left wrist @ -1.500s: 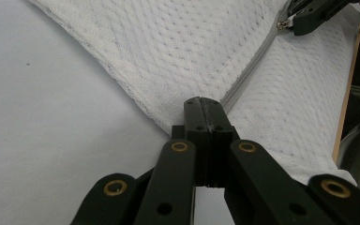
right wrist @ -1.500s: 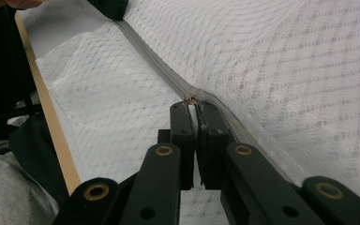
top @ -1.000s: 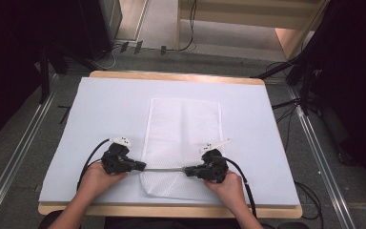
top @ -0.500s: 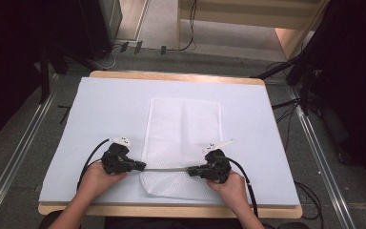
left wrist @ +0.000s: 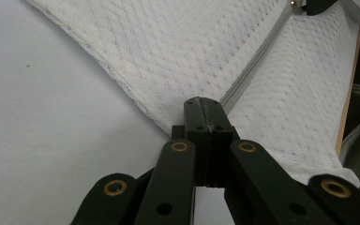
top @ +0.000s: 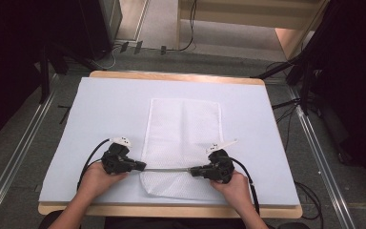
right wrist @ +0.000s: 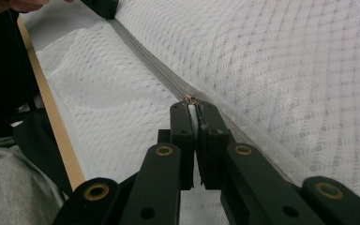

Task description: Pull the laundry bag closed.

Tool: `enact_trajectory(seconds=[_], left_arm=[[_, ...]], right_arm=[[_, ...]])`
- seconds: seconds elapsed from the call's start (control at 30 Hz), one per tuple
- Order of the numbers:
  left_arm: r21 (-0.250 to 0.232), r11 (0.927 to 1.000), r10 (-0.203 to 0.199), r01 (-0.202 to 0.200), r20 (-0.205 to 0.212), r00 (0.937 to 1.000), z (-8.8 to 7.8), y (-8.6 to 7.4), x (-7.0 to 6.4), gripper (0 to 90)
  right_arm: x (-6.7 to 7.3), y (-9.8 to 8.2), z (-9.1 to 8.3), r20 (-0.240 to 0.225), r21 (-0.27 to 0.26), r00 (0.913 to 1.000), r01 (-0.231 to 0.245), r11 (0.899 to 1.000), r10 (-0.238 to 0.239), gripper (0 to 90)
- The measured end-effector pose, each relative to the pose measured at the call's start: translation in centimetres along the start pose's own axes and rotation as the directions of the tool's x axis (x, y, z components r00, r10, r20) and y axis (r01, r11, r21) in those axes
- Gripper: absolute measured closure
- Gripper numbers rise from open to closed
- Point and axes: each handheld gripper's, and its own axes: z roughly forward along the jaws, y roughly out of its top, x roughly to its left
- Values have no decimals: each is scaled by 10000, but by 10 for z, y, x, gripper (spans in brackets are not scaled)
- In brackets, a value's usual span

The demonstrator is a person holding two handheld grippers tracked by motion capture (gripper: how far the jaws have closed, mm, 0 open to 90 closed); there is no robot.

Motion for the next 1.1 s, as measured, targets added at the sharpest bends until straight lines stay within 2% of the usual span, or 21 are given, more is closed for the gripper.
enact_trajectory(seconds=[0.2, 0.37, 0.43, 0.57, 0.77, 0.9, 1.1], left_arm=[[2, 10000, 5, -5, 4, 10000, 0, 0, 0, 900], [20, 10000, 7, -7, -15, 10000, 0, 0, 0, 900], [19, 10000, 0, 0, -20, 10000, 0, 0, 0, 900], [2, 10000, -28, 28, -26, 10000, 0, 0, 0, 900], [-16, 10000, -21, 21, 0, 10000, 0, 0, 0, 900], [-11, 10000, -34, 34, 22, 10000, 0, 0, 1, 900], [-36, 10000, -73, 73, 21, 10000, 0, 0, 0, 900]], right_arm=[[-1, 0, -2, -22, -3, 10000, -14, 10000, 14, 882], [-6, -1, -9, -4, -38, 9997, -230, 9997, 230, 882], [-7, -2, -10, 12, 60, 10000, -92, 9999, 92, 882], [-9, -5, -14, -1, 55, 9997, -251, 9997, 251, 882], [-9, -7, -16, 13, 79, 9998, -189, 9998, 189, 882], [-13, -7, -21, 25, -55, 9993, -379, 9993, 379, 882], [-13, -6, -22, -19, -33, 9996, -289, 9996, 289, 882]])
